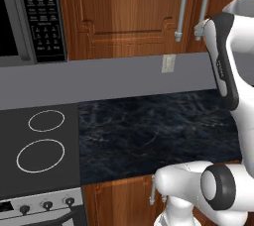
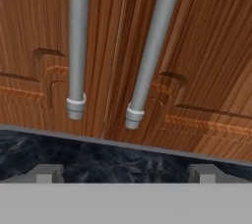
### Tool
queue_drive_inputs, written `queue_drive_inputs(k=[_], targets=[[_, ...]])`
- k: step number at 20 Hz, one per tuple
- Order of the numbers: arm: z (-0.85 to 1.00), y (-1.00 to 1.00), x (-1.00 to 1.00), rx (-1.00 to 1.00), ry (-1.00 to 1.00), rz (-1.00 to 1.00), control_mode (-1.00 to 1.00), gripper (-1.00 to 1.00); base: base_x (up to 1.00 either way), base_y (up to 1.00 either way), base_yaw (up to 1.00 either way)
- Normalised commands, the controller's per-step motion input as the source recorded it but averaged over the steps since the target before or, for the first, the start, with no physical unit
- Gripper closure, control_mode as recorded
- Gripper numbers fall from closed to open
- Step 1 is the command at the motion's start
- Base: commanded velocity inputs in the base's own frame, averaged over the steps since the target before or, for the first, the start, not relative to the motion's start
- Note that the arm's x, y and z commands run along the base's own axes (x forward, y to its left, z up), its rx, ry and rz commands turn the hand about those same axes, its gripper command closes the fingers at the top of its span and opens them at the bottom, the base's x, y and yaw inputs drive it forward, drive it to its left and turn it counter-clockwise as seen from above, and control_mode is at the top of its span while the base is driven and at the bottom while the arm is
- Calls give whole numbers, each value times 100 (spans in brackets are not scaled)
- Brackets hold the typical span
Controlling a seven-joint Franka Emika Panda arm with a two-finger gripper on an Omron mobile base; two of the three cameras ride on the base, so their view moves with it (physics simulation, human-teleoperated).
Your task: Move the bowls from the cabinet to the plates on the dining table.
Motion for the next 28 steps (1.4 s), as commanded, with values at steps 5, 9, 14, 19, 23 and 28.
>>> queue_drive_inputs(k=[5, 9, 14, 19, 23, 28], targets=[[0, -1, 25, 1, -2, -4, -100, -100, 0, 0, 0], [0, -8, 24, 2, -3, -3, -100, -100, 0, 0, 0], [0, -12, 26, 4, -3, 0, -100, -100, 0, 0, 0], [0, -7, 30, 4, -2, 0, -100, -100, 0, 0, 0], [-2, -1, 34, 4, -2, 0, -100, -100, 0, 0, 0], [-1, -1, 35, 4, -2, 0, -100, -100, 0, 0, 0]])
